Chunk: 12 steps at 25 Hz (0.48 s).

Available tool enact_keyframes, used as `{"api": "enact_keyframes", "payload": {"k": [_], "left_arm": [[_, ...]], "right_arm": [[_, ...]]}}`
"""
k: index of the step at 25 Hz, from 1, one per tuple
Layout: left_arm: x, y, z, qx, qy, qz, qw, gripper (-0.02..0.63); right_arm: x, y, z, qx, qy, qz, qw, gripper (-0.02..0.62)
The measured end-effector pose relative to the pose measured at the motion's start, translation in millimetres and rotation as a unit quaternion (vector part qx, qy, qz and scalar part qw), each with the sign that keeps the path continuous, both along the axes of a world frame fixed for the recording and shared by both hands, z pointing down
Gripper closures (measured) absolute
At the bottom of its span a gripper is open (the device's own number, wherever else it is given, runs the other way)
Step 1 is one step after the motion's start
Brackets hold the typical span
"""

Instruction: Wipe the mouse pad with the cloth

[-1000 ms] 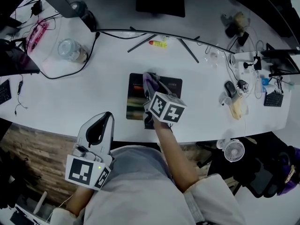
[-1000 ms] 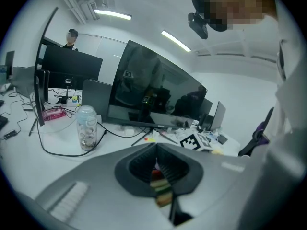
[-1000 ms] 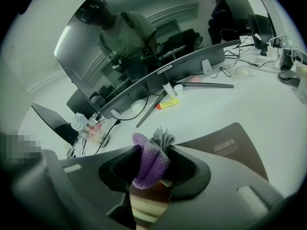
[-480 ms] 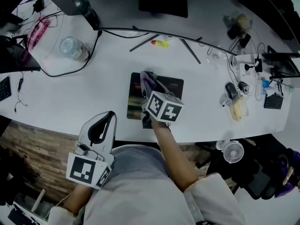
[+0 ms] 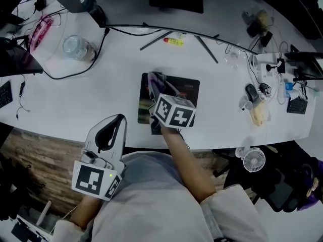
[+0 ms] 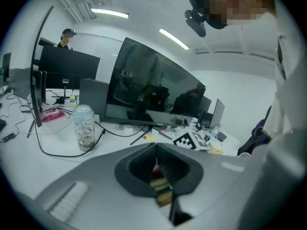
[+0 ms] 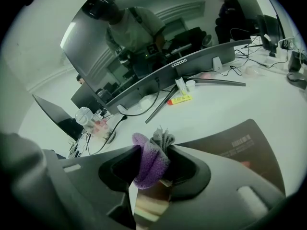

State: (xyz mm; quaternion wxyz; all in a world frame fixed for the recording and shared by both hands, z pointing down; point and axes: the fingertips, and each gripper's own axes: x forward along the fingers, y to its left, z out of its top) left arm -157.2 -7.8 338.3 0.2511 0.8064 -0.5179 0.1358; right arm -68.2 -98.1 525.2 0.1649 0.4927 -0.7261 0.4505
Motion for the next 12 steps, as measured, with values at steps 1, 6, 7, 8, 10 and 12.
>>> {"api": "enact_keyframes", "payload": {"k": [1,6,7,8,10,12], "left_arm": [[0.2,-0.4,0.3,0.000,0.000,0.000,1.0000,0.606],[1.1,0.3,0.3,0.002,0.000,-0.005,1.0000,0.606],[0.7,0.3,-0.2,0.002,0.000,-0.006,1.0000,0.606],[0.6,0.2,-0.6,0.002,0.000,-0.007,1.0000,0.606],[2.3,-0.5,-1.2,0.002,0.000,-0.008,1.0000,0.606],[5.3,-1.2,-2.2,0.003,-0.002,-0.007,1.0000,0.606]], "right_arm": [[-1.8,0.5,0.0,0.000,-0.002,0.000,1.000,0.439],[-13.1,10.0,0.8,-0.005,-0.011,-0.010,1.000,0.439],[-15.9,11.8,0.6,-0.005,-0.013,-0.013,1.000,0.439],[-18.4,13.4,0.4,-0.006,-0.016,-0.015,1.000,0.439],[-21.2,15.9,-0.1,-0.008,-0.023,-0.016,1.000,0.439],[-22.2,18.6,-0.3,-0.011,-0.029,-0.015,0.999,0.439]]}}
